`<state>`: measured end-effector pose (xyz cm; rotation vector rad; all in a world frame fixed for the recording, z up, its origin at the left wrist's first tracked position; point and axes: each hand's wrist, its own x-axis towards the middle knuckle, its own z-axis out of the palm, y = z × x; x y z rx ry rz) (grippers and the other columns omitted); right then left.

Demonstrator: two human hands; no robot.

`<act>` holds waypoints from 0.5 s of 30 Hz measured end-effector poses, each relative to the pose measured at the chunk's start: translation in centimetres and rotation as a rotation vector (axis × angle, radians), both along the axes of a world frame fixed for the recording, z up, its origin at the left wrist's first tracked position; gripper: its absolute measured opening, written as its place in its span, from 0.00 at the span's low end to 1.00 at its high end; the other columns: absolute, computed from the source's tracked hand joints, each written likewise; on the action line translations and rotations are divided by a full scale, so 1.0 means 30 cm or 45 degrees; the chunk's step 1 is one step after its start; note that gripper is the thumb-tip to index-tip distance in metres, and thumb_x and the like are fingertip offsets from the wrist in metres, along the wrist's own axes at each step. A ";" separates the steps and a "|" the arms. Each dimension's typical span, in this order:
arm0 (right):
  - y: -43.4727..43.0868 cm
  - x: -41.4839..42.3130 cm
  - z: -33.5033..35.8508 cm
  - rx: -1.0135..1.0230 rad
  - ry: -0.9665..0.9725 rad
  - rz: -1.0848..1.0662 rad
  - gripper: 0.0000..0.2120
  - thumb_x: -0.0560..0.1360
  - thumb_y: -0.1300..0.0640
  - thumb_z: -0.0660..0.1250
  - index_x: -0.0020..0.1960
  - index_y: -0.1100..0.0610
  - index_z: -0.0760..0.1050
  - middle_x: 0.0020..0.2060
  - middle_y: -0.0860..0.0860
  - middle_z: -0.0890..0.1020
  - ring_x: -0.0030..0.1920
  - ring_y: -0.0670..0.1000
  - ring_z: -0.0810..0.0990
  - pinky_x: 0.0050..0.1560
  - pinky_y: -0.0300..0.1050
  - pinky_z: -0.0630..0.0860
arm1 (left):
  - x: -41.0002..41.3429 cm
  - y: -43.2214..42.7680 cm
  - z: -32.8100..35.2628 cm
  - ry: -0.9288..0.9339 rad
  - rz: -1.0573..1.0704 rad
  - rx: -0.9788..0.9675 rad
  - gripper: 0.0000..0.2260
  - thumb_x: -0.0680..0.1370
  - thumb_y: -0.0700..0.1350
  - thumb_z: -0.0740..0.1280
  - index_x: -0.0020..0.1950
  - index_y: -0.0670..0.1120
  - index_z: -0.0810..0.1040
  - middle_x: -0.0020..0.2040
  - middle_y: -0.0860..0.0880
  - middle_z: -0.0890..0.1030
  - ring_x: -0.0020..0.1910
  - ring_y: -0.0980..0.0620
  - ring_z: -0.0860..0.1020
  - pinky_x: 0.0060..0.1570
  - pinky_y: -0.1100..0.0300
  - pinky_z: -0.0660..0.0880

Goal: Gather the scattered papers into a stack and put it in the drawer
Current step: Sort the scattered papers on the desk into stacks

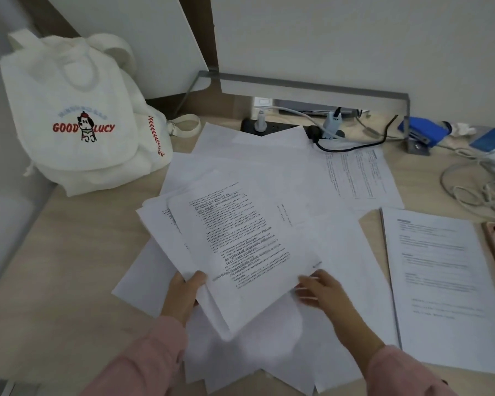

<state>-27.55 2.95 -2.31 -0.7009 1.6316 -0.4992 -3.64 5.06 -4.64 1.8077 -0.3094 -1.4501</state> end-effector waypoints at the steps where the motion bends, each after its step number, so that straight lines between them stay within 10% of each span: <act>1: -0.009 -0.028 -0.013 -0.071 0.200 0.002 0.05 0.75 0.63 0.64 0.50 0.61 0.75 0.46 0.60 0.80 0.42 0.54 0.78 0.47 0.46 0.74 | 0.018 0.004 -0.002 -0.056 0.006 0.016 0.09 0.76 0.36 0.62 0.55 0.41 0.75 0.44 0.44 0.78 0.40 0.47 0.76 0.38 0.59 0.72; 7: -0.029 -0.090 -0.063 -0.047 0.769 0.191 0.21 0.72 0.59 0.67 0.65 0.59 0.70 0.61 0.61 0.71 0.60 0.61 0.70 0.62 0.50 0.66 | 0.095 0.027 -0.032 -0.266 0.032 0.070 0.09 0.76 0.39 0.63 0.55 0.41 0.71 0.50 0.43 0.76 0.46 0.46 0.74 0.46 0.55 0.71; 15: -0.027 -0.069 -0.056 -0.085 0.630 0.218 0.09 0.74 0.58 0.64 0.53 0.56 0.71 0.45 0.53 0.77 0.47 0.55 0.76 0.43 0.46 0.70 | 0.060 0.019 -0.050 -0.391 0.008 0.069 0.18 0.75 0.38 0.66 0.64 0.39 0.67 0.52 0.45 0.73 0.55 0.44 0.73 0.52 0.55 0.67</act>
